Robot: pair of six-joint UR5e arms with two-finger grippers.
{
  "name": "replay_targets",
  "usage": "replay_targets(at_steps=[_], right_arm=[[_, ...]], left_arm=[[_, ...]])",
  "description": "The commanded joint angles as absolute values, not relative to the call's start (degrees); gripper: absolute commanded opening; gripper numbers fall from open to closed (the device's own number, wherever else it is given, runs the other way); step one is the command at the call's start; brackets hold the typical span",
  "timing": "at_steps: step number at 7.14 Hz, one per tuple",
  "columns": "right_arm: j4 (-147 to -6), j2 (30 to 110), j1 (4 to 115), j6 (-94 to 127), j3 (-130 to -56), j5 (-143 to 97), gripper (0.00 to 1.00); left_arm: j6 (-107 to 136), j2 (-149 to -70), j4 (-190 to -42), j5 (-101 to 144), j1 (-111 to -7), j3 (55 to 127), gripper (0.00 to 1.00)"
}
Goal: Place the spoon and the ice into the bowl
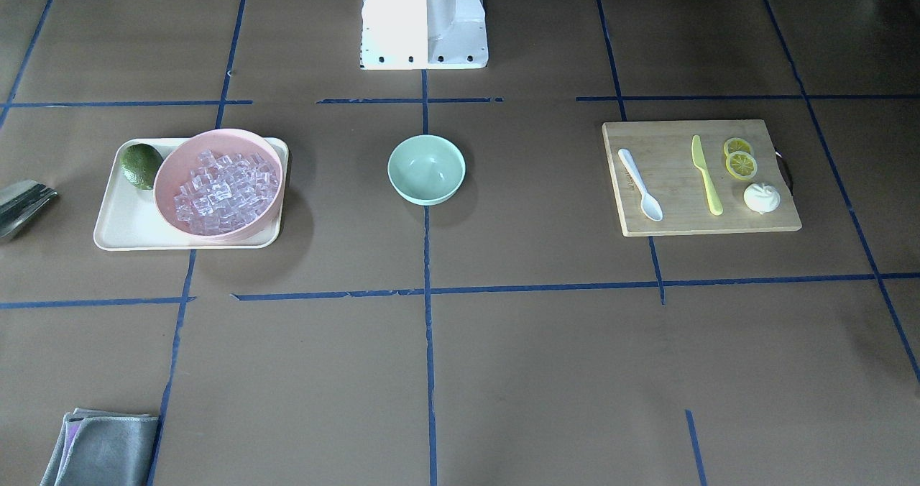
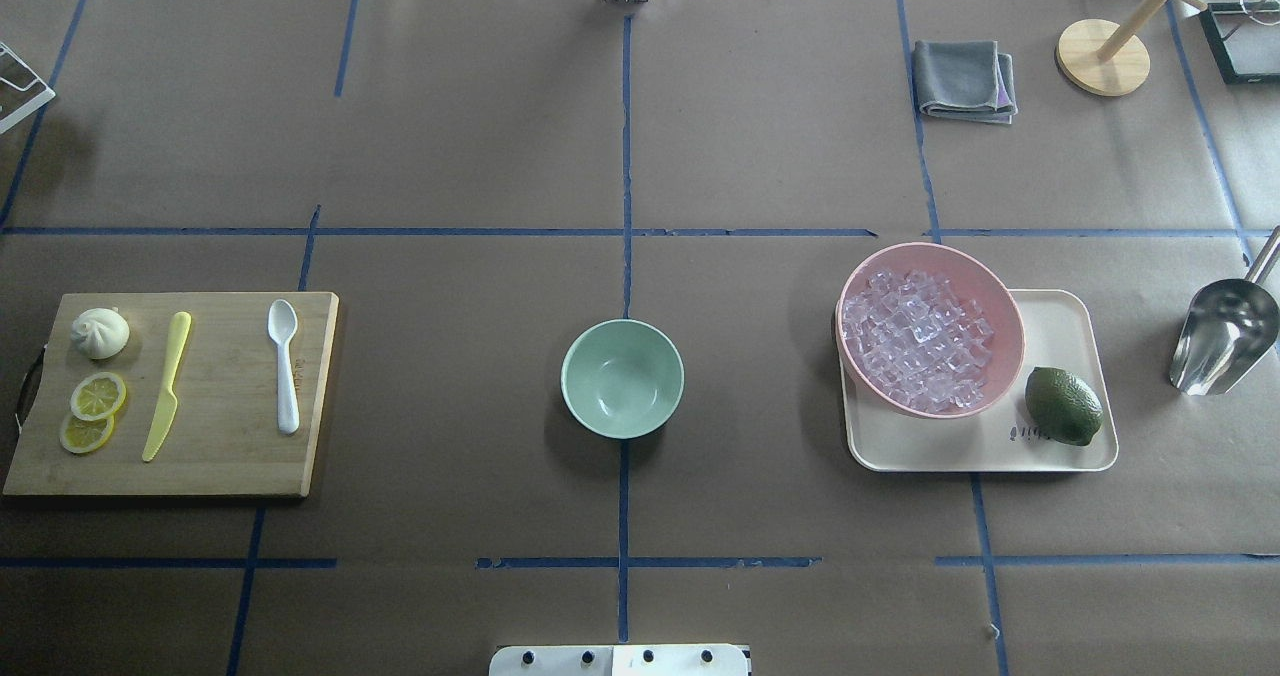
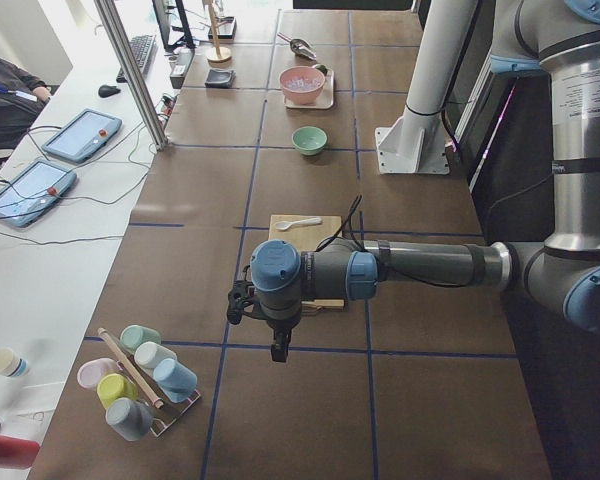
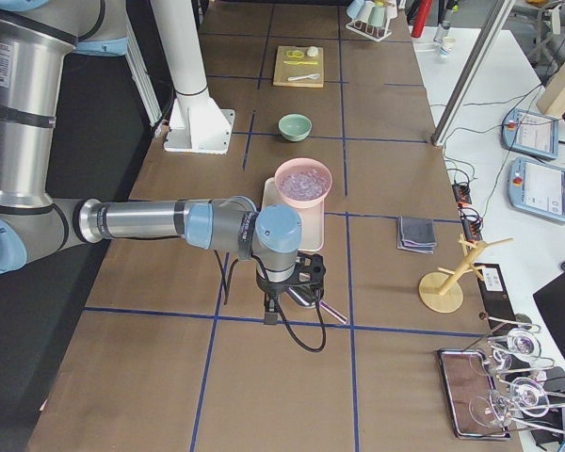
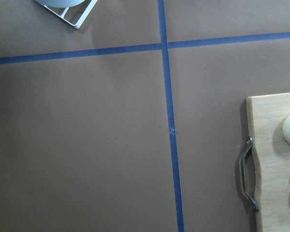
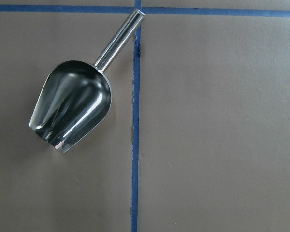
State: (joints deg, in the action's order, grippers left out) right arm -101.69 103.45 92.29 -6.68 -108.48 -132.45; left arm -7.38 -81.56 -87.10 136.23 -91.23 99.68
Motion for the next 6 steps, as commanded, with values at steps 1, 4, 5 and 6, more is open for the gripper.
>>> replay_targets(at_steps=[1, 4, 5, 6], right_arm=[[-101.69, 103.36, 92.29, -6.68, -108.46, -132.45, 1.0], [-101.51, 102.22, 92.29, -6.68, -108.98, -132.45, 1.0], [-101.51, 102.3, 92.29, -6.68, -108.98, -132.45, 1.0], [-101.51, 102.3, 92.29, -6.68, -108.98, -132.45, 1.0]], left_arm=[[-7.99, -81.56, -87.01, 135.8, -91.06, 100.19, 1.0], [-7.56, -81.82, -87.1, 134.57, -90.97, 101.16, 1.0], [-7.56, -84.18, -87.97, 135.17, -90.97, 101.42, 1.0], [-7.38, -86.37, -89.37, 135.18, -91.05, 103.34, 1.0]])
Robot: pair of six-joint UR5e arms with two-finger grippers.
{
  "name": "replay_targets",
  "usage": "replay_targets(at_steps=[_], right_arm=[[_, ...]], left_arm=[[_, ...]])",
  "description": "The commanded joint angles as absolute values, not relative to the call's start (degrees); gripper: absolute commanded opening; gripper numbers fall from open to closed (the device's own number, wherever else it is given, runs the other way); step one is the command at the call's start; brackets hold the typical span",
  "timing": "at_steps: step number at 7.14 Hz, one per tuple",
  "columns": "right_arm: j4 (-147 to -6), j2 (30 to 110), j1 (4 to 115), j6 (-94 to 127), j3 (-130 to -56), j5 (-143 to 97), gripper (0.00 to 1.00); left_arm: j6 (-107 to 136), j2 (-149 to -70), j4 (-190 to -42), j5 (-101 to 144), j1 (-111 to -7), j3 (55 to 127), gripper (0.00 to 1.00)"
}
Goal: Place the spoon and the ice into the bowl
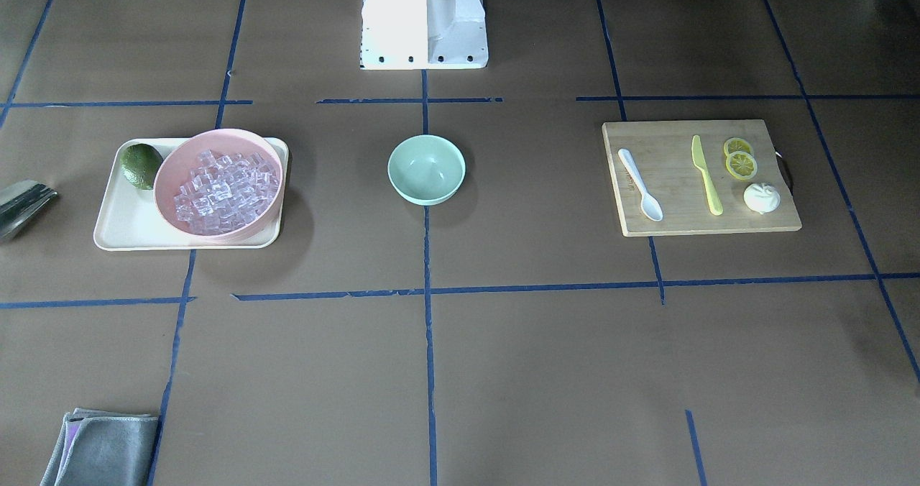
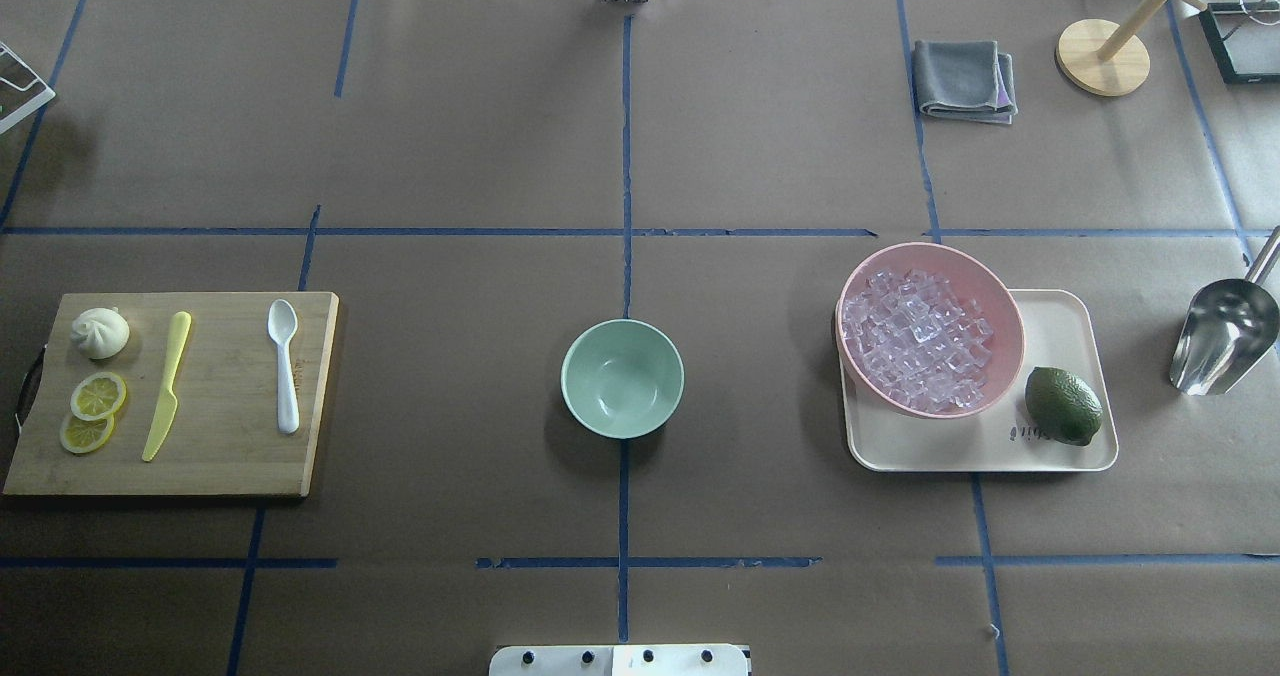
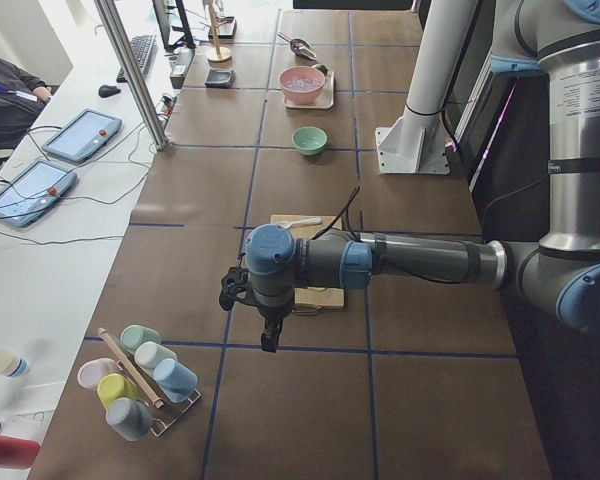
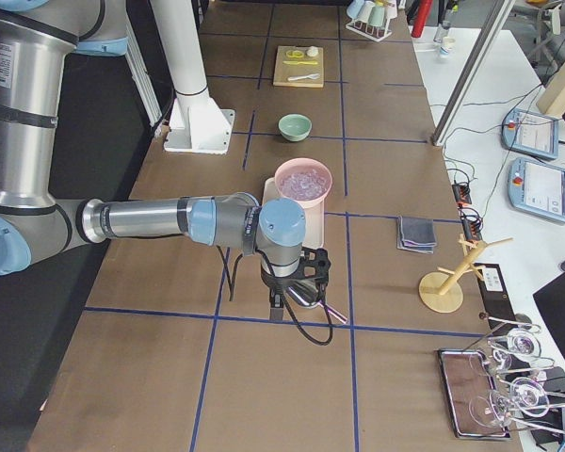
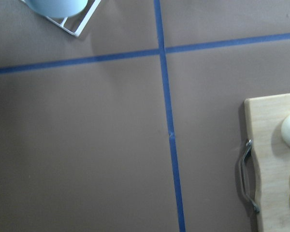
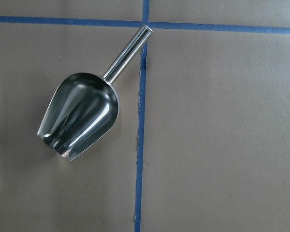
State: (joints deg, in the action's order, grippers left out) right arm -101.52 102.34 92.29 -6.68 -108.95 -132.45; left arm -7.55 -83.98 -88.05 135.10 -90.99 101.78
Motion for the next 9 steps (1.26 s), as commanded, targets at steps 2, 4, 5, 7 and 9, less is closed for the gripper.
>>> replay_targets(at_steps=[2, 4, 5, 7, 9], right_arm=[[-101.51, 102.22, 92.29, -6.59, -108.9, -132.19, 1.0], [-101.43, 102.22, 92.29, -6.59, -109.16, -132.36, 1.0], [-101.51, 102.22, 92.29, -6.59, -109.07, -132.28, 1.0], [-101.51, 102.3, 92.29, -6.59, -109.6, -132.45, 1.0], [-101.51, 102.3, 92.29, -6.59, -109.6, -132.45, 1.0]], left_arm=[[-5.9, -86.92, -90.0, 140.93, -90.53, 103.01, 1.0], [-4.83, -86.31, -91.57, 144.39, -90.0, 103.19, 1.0], [-4.05, -86.48, -94.19, 144.67, -87.56, 104.4, 1.0], [5.89, -88.58, -94.04, 143.62, -78.53, 105.21, 1.0], [28.18, -91.49, -94.13, 139.35, -70.62, 109.04, 1.0]])
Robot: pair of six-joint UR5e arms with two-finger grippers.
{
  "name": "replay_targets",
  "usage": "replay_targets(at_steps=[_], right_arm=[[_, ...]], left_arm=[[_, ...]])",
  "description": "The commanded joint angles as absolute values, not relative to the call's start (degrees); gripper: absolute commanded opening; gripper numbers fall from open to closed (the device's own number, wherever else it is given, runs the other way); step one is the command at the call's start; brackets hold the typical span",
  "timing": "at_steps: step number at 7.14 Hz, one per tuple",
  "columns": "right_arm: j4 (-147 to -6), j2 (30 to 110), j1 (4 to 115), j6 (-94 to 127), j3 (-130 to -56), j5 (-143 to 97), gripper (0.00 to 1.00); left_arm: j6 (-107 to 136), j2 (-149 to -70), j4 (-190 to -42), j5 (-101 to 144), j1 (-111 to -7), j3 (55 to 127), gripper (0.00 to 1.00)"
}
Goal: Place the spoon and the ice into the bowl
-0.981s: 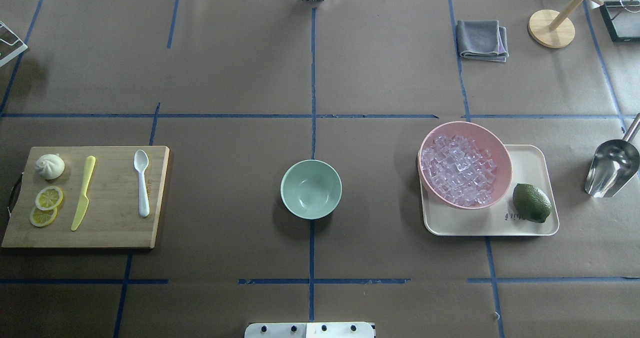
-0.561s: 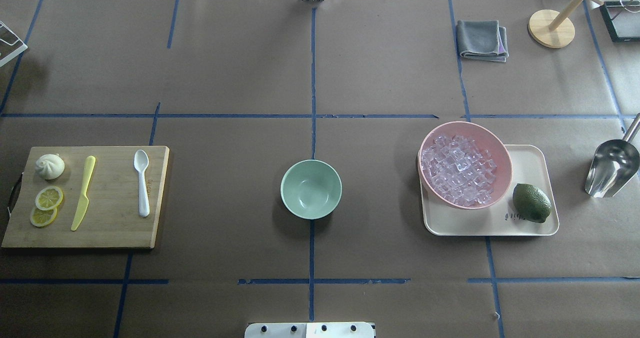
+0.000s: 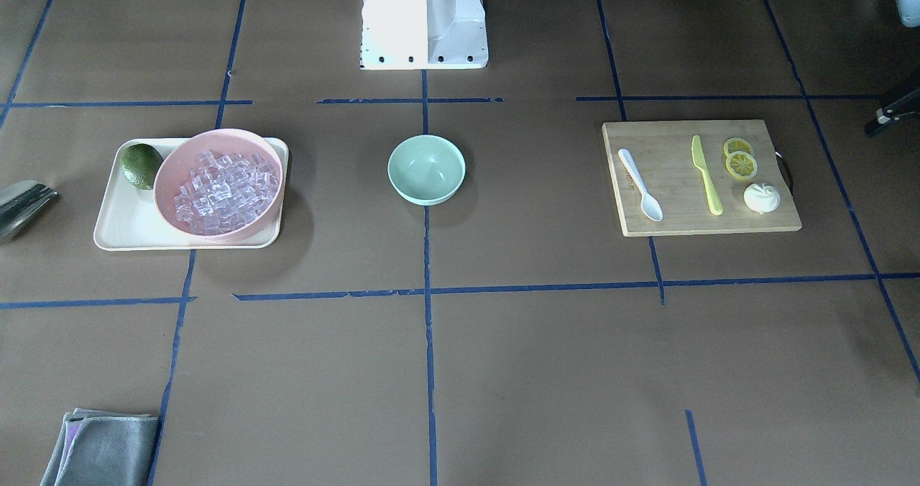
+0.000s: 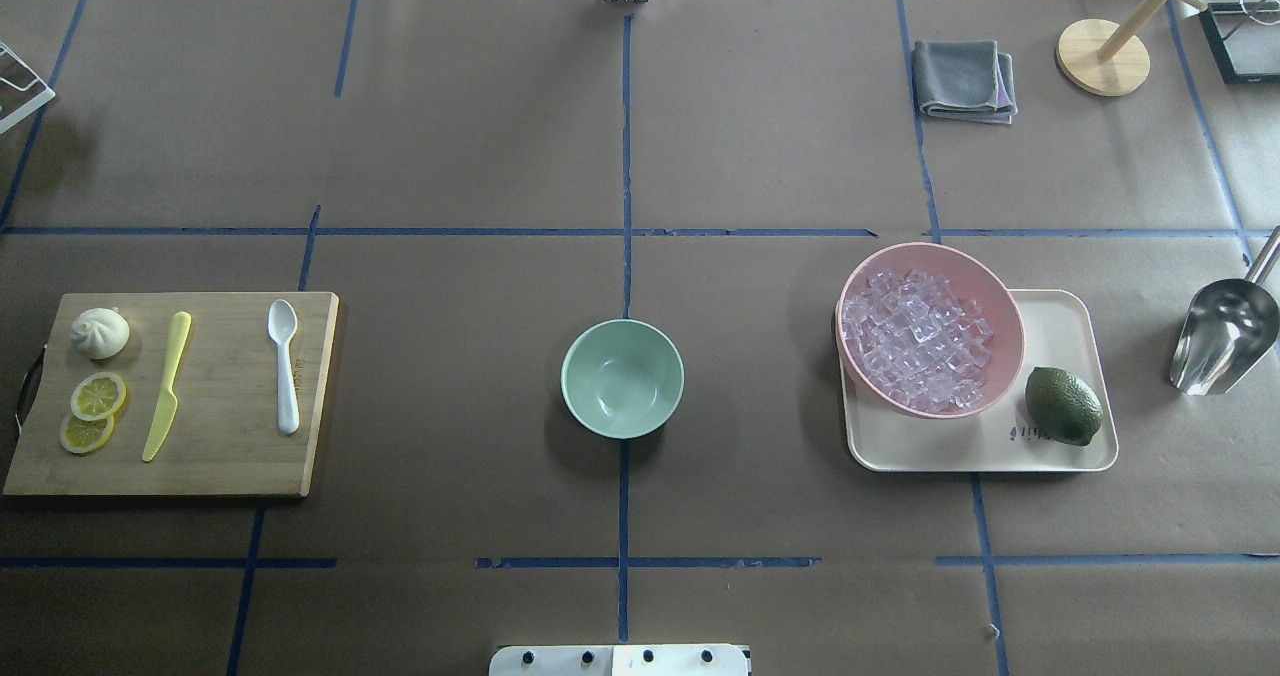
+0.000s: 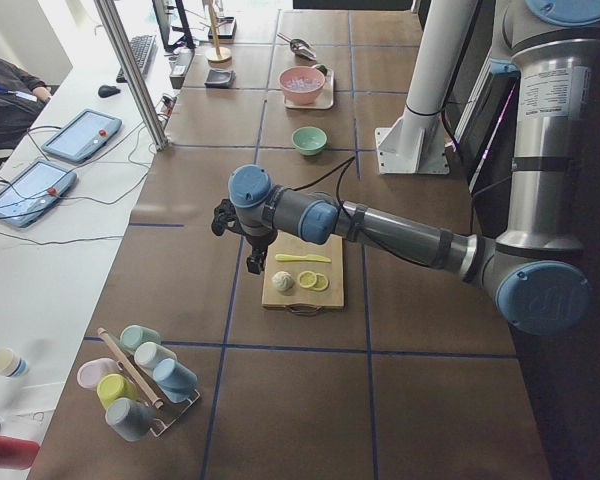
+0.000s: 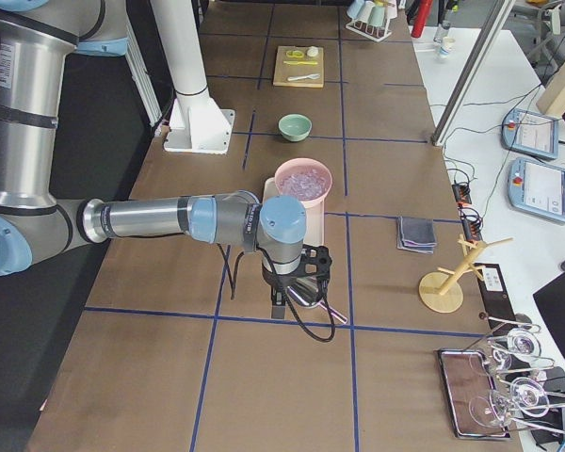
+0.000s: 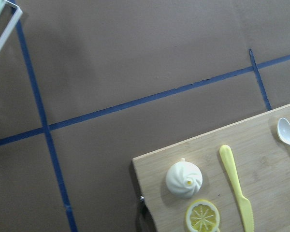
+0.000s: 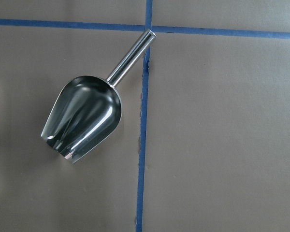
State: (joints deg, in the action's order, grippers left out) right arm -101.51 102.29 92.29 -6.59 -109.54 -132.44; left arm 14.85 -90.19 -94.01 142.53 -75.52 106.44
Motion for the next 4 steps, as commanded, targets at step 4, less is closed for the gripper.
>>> replay_targets(at_steps=[4], right_arm=[[-101.51, 102.3, 92.29, -6.5, -110.04, -132.54, 1.0]], left_arm=[[63.21, -94.31, -101.03, 123.71, -50.24, 113.2, 1.0]])
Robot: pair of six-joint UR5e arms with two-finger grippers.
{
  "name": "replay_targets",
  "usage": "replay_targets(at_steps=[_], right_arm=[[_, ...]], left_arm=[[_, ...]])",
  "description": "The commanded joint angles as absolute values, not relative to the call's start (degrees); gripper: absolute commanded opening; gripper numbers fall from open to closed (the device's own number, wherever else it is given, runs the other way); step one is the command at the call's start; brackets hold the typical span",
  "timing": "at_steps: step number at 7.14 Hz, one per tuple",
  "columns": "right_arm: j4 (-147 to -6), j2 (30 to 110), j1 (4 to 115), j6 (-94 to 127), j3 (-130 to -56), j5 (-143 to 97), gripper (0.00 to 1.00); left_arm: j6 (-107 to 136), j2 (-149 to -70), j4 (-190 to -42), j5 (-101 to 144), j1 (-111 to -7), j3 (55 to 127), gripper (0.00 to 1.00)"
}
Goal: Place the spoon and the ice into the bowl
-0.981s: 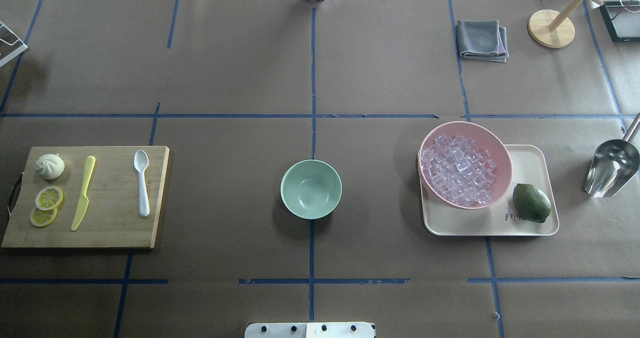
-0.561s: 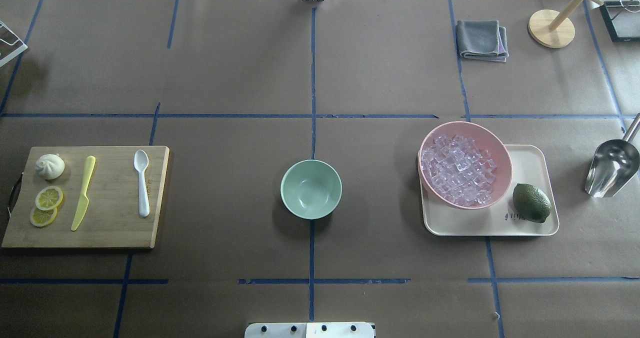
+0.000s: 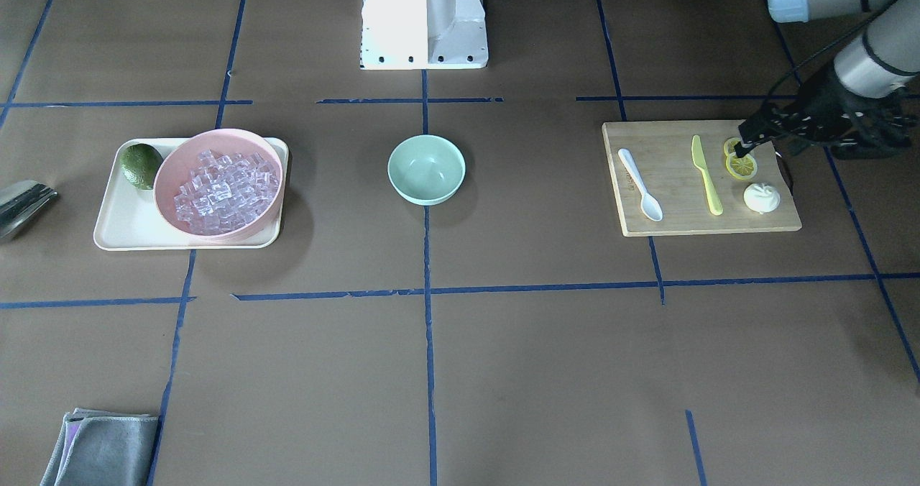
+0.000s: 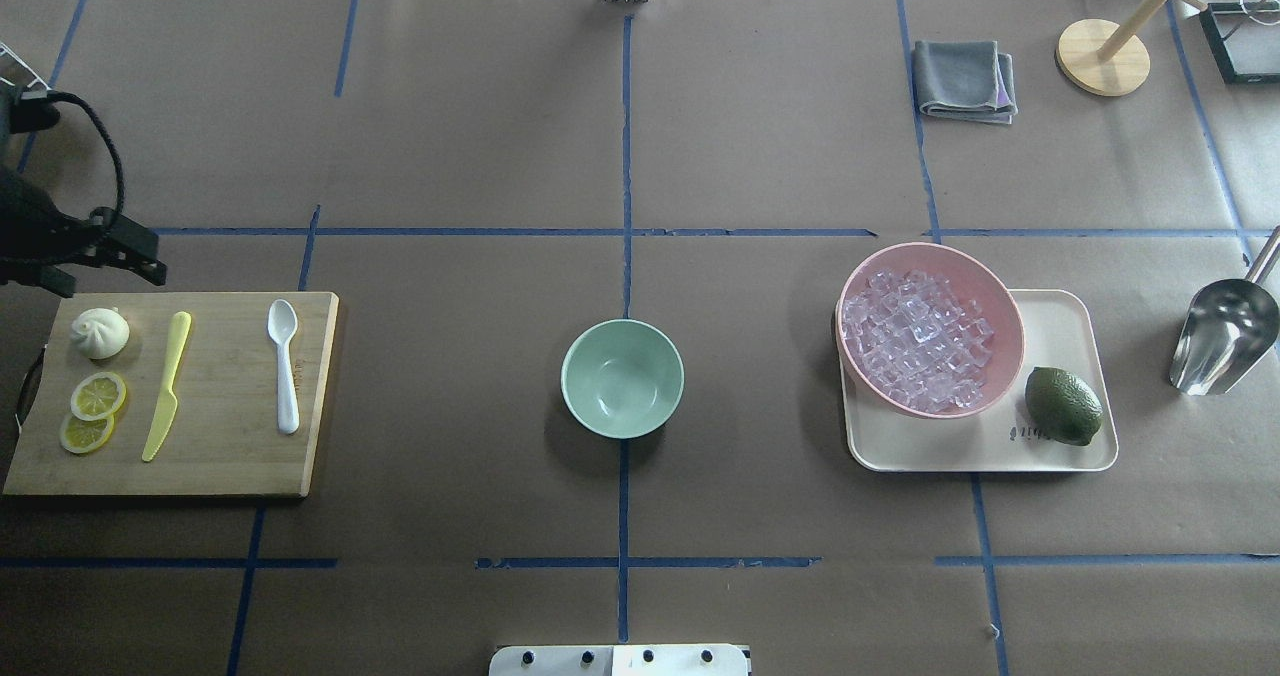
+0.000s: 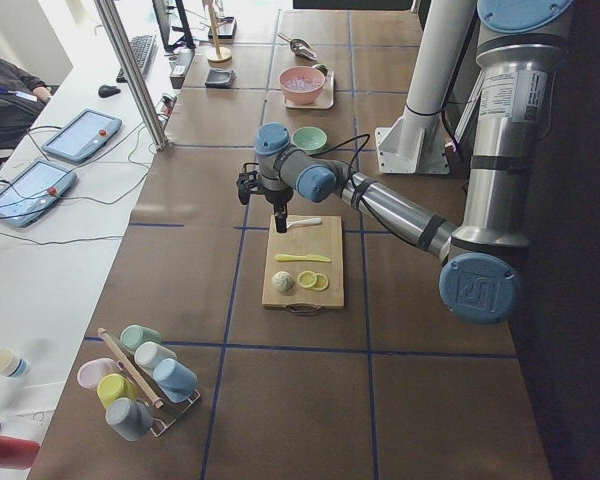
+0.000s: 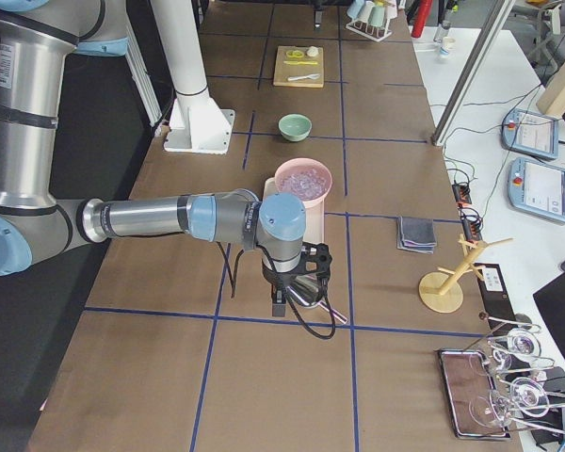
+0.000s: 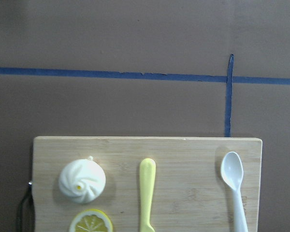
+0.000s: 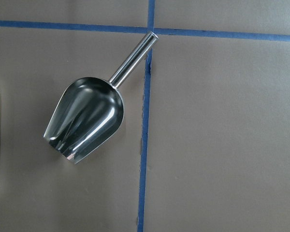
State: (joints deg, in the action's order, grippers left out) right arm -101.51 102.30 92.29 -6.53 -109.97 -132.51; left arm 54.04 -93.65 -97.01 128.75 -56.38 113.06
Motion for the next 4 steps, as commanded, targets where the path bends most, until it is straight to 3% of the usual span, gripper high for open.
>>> replay_targets(at_steps=[1, 4], right_arm=[[-101.51, 102.3, 92.29, -6.5, -110.04, -132.45, 1.0], [-101.51, 102.3, 92.29, -6.59, -109.95, -132.45, 1.0]], left_arm=[[66.67, -94.57, -102.2, 120.1, -46.01, 113.03, 1.0], [67.32, -97.1, -102.22, 116.54, -41.4, 109.88, 1.0]])
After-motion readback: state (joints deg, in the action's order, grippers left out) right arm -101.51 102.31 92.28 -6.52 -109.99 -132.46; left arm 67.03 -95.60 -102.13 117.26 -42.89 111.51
